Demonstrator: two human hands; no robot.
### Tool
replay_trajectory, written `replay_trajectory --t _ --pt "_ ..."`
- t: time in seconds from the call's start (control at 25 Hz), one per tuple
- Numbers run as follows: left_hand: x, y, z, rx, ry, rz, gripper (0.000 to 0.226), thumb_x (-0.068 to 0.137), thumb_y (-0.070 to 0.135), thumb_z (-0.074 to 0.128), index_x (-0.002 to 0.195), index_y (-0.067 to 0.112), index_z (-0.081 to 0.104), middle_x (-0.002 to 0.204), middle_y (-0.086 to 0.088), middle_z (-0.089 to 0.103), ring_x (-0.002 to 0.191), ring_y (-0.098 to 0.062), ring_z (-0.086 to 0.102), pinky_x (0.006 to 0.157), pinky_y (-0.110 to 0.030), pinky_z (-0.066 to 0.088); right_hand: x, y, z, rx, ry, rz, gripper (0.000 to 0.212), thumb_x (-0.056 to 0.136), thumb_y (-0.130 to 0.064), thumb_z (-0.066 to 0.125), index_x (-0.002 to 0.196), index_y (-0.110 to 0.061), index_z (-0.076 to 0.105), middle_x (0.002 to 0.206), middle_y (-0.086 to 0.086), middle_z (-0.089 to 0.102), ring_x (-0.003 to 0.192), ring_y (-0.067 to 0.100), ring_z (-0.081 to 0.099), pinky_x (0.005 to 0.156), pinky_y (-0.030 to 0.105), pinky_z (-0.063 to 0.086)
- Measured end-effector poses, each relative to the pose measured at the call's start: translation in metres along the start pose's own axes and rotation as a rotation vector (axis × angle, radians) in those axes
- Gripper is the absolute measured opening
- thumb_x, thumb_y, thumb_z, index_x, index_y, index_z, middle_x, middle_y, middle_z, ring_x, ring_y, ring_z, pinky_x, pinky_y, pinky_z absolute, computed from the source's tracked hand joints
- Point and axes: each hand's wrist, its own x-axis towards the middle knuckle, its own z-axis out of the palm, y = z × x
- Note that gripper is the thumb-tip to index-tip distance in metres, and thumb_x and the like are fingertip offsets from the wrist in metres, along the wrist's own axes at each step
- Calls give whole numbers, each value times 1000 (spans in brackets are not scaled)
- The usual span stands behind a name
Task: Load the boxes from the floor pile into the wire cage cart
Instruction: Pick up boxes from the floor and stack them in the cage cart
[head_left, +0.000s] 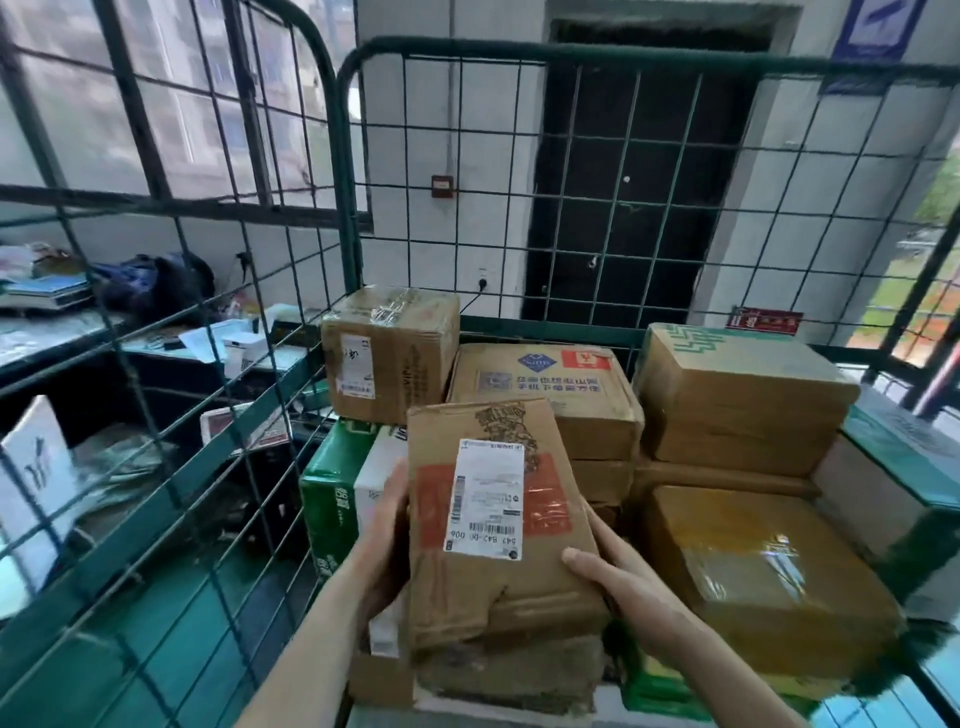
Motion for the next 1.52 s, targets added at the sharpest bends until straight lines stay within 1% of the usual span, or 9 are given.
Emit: replay_trajectory --t 0.16,0.28,0.4,0.56,0.76,1.12,1.32,1.4,1.52 --pt "-2 16 -22 19 -56 207 56 89 62 41 127 31 68 129 -9 70 115 -26 69 91 -38 58 36 -25 19 212 -23 -30 66 91 -42 71 145 -60 36 141 0 62 123 29 64 102 61 49" --pt "-8 41 -37 178 -50 158 77 70 82 53 131 35 61 119 -1 75 103 -18 74 71 -28 61 50 -41 35 122 -21 -113 64 90 -47 71 136 -72 33 139 -12 62 123 23 64 97 58 53" --pt "-17 56 -51 238 -83 90 94 51 92 62 124 33 64 115 -2 76 102 -19 75 79 -36 57 58 -59 49 -58 17 -176 68 81 -63 72 130 -79 28 141 -21 57 126 9 60 108 49 49" --pt "-21 59 -55 165 117 198 63 78 75 51 116 28 70 109 -7 78 96 -23 76 84 -39 53 68 -71 63 -272 -21 -267 92 77 -75 66 152 -61 13 147 -31 46 134 -3 48 118 40 38" --pt "-18 65 -56 115 199 283 48 98 61 40 95 36 81 106 -9 78 98 -29 75 92 -45 54 69 -78 73 -346 6 -343 94 72 -78 68 147 -67 13 142 -40 41 135 -6 44 119 39 36" --pt "40 53 40 147 118 367 43 102 46 45 118 19 73 109 -5 77 100 -20 74 84 -30 59 53 -76 -15 -430 274 -444 102 66 -63 85 148 -61 25 145 -22 44 130 7 53 103 43 54" --pt "93 72 74 311 280 387 57 94 67 46 123 25 72 119 10 71 120 -16 61 108 -37 43 99 -89 -47 -604 389 -450 80 78 -47 80 144 -50 34 142 -14 47 126 9 53 100 40 56" --pt "108 85 79 440 286 422 52 100 56 48 138 21 59 129 3 64 129 -23 54 106 -34 39 120 -98 -52 -615 418 -451 77 81 -45 79 145 -45 35 141 -13 48 124 9 53 102 39 55" --pt "122 104 77 629 253 500 79 94 48 65 158 24 27 152 -2 49 141 -27 44 115 -40 35 148 -114 -53 -672 449 -432 76 85 -40 79 149 -35 38 140 -9 50 121 9 51 103 30 49"
